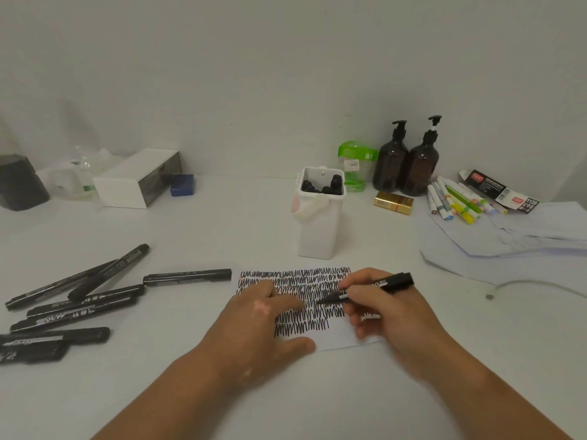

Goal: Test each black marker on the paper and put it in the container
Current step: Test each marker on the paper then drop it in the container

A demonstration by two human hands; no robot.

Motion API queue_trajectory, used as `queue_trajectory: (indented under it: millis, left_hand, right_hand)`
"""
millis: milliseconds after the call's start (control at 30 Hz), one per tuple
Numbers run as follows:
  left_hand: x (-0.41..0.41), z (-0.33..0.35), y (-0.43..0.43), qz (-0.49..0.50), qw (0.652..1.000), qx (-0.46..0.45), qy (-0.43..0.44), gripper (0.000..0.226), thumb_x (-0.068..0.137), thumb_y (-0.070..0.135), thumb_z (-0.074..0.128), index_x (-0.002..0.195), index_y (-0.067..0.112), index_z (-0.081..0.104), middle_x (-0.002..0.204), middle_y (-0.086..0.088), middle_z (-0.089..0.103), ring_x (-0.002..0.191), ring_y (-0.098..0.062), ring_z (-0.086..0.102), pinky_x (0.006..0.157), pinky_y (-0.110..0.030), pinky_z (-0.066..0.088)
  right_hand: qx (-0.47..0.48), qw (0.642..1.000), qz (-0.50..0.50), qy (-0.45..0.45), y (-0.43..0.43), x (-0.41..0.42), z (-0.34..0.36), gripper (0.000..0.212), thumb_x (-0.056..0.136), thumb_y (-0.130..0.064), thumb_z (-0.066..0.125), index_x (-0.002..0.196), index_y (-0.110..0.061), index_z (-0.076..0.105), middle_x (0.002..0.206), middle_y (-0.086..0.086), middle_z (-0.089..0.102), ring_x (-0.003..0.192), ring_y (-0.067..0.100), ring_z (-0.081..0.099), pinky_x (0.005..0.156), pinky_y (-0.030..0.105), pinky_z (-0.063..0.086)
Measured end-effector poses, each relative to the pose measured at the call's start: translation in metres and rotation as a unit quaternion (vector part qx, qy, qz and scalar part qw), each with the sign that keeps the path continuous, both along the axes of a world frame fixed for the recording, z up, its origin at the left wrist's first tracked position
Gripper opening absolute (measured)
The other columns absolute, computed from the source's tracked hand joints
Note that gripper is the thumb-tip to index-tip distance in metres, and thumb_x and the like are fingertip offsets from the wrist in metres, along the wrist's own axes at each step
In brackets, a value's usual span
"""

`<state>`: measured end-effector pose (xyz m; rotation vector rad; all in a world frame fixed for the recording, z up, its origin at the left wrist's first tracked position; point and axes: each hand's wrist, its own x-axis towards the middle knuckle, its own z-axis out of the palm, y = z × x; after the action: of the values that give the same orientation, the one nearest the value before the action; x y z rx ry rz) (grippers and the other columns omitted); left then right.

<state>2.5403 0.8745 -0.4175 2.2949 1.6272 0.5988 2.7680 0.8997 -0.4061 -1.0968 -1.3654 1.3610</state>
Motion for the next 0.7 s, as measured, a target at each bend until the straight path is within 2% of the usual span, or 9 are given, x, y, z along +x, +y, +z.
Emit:
queue_trajectory:
  millis: [100, 267, 433, 567, 700]
  left_hand:
    - [-0.0053, 0.0028, 0.0005, 0.002, 1.000, -0.015, 0.018, 0.060, 0.074, 0.070, 0.066, 0.128, 0.046, 0.057, 0.099, 0.013, 0.046, 0.096, -0.009, 0.047, 0.084, -0.020, 0.039]
    - [-0.0102, 0.0047, 0.0025, 0.002, 0.999, -0.033, 0.027, 0.059, 0.075, 0.069, 0.067, 0.128, 0.045, 0.057, 0.099, 0.011, 0.047, 0.098, -0.011, 0.048, 0.089, -0.024, 0.041]
    - [-0.0102, 0.0044, 0.0027, 0.005, 0.999, -0.034, 0.035, 0.060, 0.076, 0.071, 0.065, 0.129, 0.045, 0.056, 0.102, 0.011, 0.048, 0.101, -0.011, 0.047, 0.091, -0.026, 0.041]
    - [-0.0101, 0.0037, 0.0040, 0.005, 0.999, -0.033, 0.037, 0.061, 0.075, 0.071, 0.065, 0.129, 0.045, 0.056, 0.102, 0.011, 0.048, 0.102, -0.011, 0.048, 0.093, -0.027, 0.042]
    - [-0.0112, 0.0016, 0.0054, 0.003, 0.999, -0.030, 0.039, 0.062, 0.075, 0.073, 0.064, 0.129, 0.045, 0.056, 0.101, 0.012, 0.048, 0.101, -0.010, 0.048, 0.092, -0.027, 0.042]
  right_hand:
    - [0.028, 0.990, -0.039, -0.136, -0.0002, -0.0017, -0.0028, 0.028, 0.061, -0.040, 0.072, 0.082, -0.022, 0.071, 0.057, 0.004, 0.061, 0.047, 0.020, 0.054, 0.049, 0.028, 0.044]
    - [0.045, 0.974, -0.046, -0.218, -0.0016, -0.0022, -0.0024, 0.022, 0.064, -0.038, 0.070, 0.082, -0.026, 0.070, 0.052, -0.005, 0.061, 0.044, 0.015, 0.052, 0.049, 0.029, 0.043]
    - [0.063, 0.966, -0.036, -0.248, -0.0029, -0.0024, -0.0027, 0.018, 0.067, -0.040, 0.070, 0.083, -0.030, 0.072, 0.051, -0.011, 0.060, 0.046, 0.007, 0.050, 0.053, 0.026, 0.041]
    - [0.077, 0.960, -0.033, -0.266, -0.0030, -0.0020, -0.0042, 0.015, 0.069, -0.038, 0.073, 0.083, -0.032, 0.073, 0.054, -0.017, 0.060, 0.048, 0.000, 0.048, 0.048, 0.012, 0.035]
    - [0.079, 0.959, -0.022, -0.271, -0.0027, -0.0011, -0.0032, 0.017, 0.066, -0.037, 0.070, 0.081, -0.031, 0.073, 0.060, -0.016, 0.063, 0.053, -0.001, 0.049, 0.051, 0.011, 0.038]
